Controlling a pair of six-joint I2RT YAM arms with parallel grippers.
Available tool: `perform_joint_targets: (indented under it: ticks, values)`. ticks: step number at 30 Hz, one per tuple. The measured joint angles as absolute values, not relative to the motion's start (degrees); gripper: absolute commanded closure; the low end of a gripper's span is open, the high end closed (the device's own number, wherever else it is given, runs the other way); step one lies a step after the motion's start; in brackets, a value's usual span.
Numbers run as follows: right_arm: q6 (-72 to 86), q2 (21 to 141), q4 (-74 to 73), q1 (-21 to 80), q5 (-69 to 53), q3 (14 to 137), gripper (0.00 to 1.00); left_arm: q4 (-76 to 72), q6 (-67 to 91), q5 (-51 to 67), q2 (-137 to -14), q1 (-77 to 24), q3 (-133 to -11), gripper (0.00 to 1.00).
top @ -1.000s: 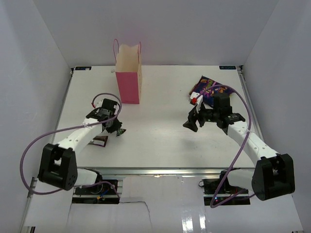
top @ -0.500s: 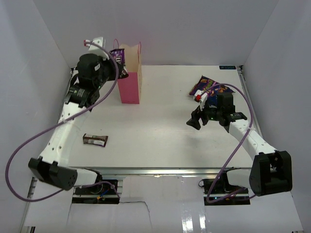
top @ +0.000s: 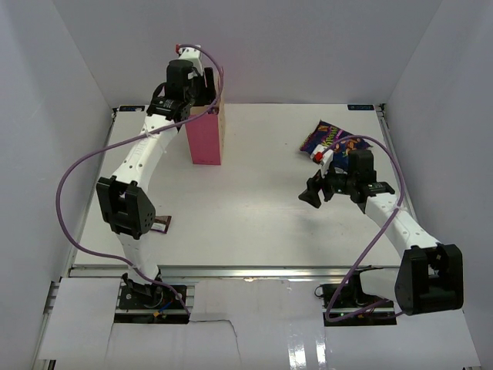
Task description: Place the snacks into the paper bag
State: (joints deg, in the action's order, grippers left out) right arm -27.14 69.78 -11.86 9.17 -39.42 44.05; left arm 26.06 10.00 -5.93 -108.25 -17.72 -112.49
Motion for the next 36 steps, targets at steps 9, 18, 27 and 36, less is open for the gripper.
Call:
perform_joint_targets:
  ticks: [9,18,27,36]
  values:
    - [-27.11,69.73,-11.86,8.73,-39.46,43.18,0.21,28.29,12.67,-5.02,-105.8,-17.63,-111.68,0.16]
    - [-26.94,71.0,-11.88,8.58,-38.33,43.18,0.21,32.67,31.38,-12.75,-66.57,-13.3,-75.77,0.12]
    - [-25.3,76.66,-11.86,7.11,-35.75,43.33,0.21,45.71,54.0,-11.51,-57.14,6.04,-42.3,0.04]
    - [-24.49,77.67,-11.88,6.33,-35.86,43.35,0.21,41.21,62.13,-3.64,-66.35,14.37,-35.97,0.05]
